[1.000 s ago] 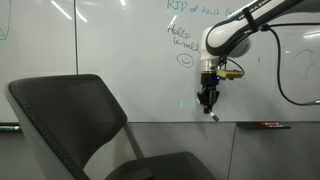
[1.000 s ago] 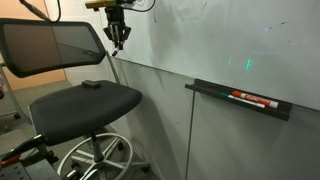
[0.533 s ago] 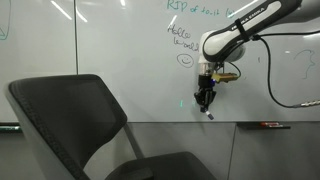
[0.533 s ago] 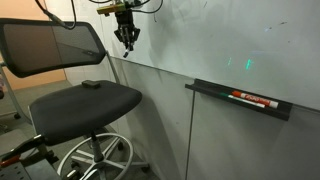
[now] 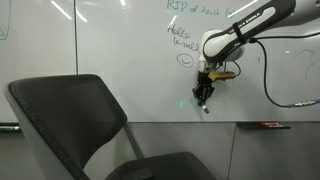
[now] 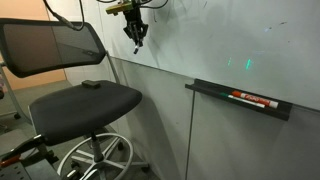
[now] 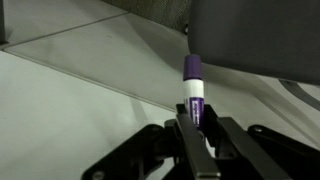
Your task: Use the marker on the chair to draw on the white board
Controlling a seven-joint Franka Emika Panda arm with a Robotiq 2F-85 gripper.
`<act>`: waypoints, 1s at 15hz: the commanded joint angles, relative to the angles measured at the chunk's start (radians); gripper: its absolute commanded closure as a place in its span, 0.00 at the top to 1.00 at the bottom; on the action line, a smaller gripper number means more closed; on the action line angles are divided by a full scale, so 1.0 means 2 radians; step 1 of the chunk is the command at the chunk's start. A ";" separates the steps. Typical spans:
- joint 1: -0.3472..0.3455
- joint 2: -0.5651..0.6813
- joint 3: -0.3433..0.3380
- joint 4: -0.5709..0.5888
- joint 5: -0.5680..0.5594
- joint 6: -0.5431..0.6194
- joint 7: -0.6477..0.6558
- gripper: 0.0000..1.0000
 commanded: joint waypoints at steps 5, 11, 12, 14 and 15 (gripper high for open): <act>0.004 0.026 -0.008 0.009 -0.011 0.035 0.010 0.06; 0.004 0.046 -0.016 0.017 -0.014 0.050 0.008 0.07; 0.004 0.048 -0.019 0.016 -0.016 0.053 0.008 0.06; 0.003 0.050 -0.023 0.014 -0.018 0.052 0.008 0.06; 0.002 0.051 -0.024 0.013 -0.020 0.051 0.007 0.06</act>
